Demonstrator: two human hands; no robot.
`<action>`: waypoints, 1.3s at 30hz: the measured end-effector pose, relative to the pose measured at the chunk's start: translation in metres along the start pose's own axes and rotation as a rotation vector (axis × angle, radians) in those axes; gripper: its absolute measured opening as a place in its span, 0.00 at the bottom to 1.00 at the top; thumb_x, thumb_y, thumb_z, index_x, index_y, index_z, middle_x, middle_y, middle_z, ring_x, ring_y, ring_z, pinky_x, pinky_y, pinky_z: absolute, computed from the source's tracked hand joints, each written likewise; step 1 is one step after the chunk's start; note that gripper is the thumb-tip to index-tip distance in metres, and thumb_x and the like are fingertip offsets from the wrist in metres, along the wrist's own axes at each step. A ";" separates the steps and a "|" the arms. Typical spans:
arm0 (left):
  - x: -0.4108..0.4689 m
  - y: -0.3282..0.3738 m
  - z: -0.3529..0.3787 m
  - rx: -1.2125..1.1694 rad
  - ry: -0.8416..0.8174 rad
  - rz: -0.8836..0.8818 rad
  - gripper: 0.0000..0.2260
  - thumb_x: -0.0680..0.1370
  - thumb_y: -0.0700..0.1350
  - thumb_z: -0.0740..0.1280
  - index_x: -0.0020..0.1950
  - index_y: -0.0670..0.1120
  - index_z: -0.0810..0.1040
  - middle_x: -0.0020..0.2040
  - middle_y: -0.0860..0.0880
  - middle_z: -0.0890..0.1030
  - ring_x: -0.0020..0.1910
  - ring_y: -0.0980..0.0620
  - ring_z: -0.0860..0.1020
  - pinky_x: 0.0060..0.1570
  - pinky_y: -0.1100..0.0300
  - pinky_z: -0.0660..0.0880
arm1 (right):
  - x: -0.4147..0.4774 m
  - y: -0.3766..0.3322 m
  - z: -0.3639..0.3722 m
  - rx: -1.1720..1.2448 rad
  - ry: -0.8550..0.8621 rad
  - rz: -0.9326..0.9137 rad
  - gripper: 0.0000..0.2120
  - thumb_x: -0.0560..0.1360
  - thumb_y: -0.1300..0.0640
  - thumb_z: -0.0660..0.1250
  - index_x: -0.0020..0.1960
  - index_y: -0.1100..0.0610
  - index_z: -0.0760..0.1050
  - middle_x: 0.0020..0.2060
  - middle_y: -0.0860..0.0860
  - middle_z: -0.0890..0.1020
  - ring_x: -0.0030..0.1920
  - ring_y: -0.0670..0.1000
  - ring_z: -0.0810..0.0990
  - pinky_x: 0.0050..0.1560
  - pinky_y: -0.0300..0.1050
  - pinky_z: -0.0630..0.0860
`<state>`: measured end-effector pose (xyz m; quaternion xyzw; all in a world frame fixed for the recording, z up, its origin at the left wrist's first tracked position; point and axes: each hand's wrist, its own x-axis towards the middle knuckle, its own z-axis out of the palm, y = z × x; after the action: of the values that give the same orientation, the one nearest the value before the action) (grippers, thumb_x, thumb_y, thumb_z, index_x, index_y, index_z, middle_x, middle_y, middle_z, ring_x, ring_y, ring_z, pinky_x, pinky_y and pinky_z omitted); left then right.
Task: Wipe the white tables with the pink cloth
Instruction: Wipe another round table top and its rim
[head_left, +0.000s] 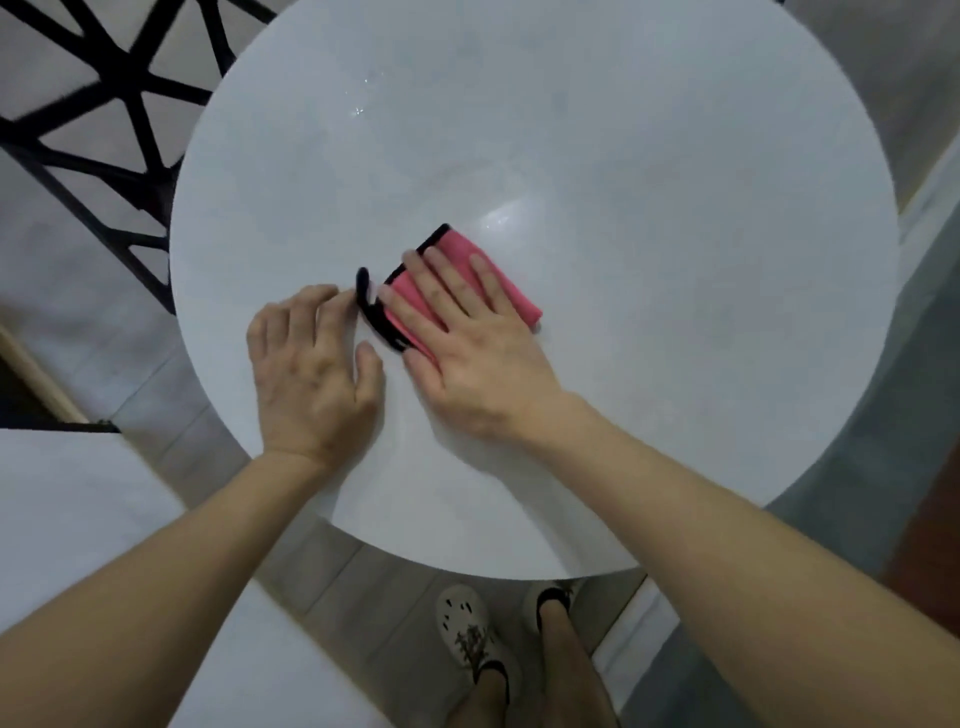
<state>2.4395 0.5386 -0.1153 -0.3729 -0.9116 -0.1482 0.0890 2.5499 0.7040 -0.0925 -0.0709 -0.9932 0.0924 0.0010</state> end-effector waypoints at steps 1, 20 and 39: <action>-0.001 0.000 0.000 -0.004 0.001 -0.004 0.23 0.80 0.48 0.63 0.75 0.46 0.73 0.71 0.46 0.74 0.69 0.40 0.73 0.76 0.41 0.65 | -0.005 0.005 -0.003 -0.011 -0.031 -0.105 0.30 0.87 0.42 0.51 0.88 0.45 0.54 0.88 0.52 0.52 0.88 0.53 0.47 0.86 0.59 0.44; -0.003 0.004 0.007 0.013 0.036 -0.150 0.36 0.78 0.50 0.62 0.84 0.39 0.60 0.75 0.41 0.69 0.77 0.39 0.68 0.83 0.36 0.56 | 0.037 0.097 -0.029 -0.064 0.066 0.187 0.29 0.88 0.47 0.54 0.88 0.48 0.55 0.87 0.50 0.55 0.88 0.50 0.50 0.87 0.54 0.45; -0.005 0.006 0.004 0.004 0.035 -0.161 0.35 0.77 0.48 0.65 0.84 0.39 0.64 0.75 0.40 0.72 0.78 0.38 0.69 0.81 0.35 0.59 | 0.105 0.036 -0.011 -0.051 0.051 -0.044 0.30 0.88 0.45 0.52 0.88 0.50 0.53 0.88 0.53 0.52 0.88 0.53 0.48 0.86 0.61 0.45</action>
<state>2.4470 0.5409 -0.1195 -0.2956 -0.9372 -0.1595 0.0935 2.4508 0.7556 -0.0890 -0.0514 -0.9962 0.0650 0.0264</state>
